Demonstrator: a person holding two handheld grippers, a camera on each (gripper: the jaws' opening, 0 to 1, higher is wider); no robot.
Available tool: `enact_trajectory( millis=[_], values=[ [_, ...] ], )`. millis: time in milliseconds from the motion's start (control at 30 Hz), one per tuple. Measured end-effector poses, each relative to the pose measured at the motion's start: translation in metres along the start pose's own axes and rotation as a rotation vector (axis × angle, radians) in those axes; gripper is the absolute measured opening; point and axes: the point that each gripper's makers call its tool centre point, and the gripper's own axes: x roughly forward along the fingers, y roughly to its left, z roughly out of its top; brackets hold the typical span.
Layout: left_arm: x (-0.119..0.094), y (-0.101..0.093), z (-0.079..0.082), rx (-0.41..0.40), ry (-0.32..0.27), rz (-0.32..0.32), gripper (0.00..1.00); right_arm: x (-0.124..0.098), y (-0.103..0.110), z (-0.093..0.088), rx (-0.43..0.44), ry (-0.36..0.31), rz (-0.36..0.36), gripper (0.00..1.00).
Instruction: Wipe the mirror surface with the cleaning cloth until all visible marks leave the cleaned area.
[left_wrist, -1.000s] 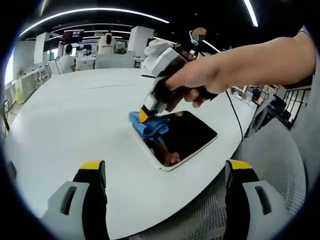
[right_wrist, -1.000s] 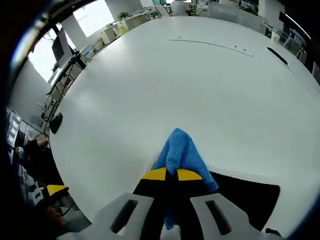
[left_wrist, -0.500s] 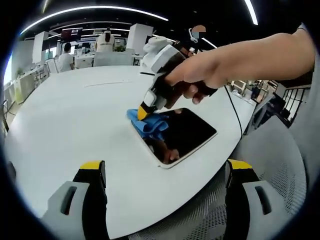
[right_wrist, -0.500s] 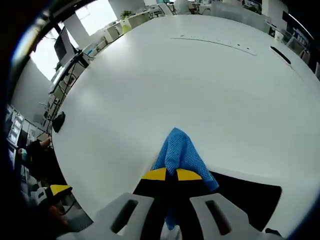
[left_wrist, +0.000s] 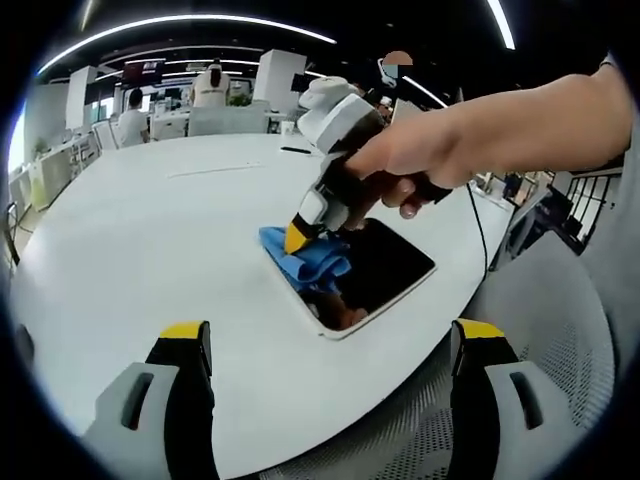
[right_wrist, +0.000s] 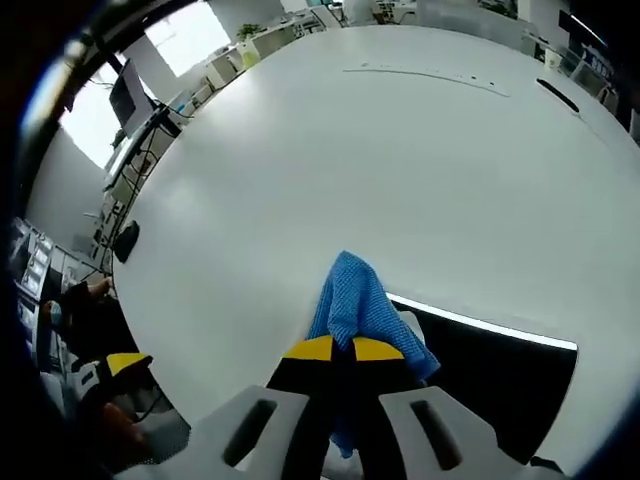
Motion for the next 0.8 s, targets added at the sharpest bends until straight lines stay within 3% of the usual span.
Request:
enact_trajectory(
  millis=[400, 800],
  values=[
    [0.0, -0.001, -0.002, -0.002, 0.006, -0.004, 0.99, -0.002, 0.013, -0.02, -0.014, 0.02, 0.048, 0.0],
    [0.002, -0.003, -0.005, -0.015, 0.021, -0.017, 0.99, -0.006, 0.016, -0.024, -0.033, 0.006, 0.054, 0.0]
  ],
)
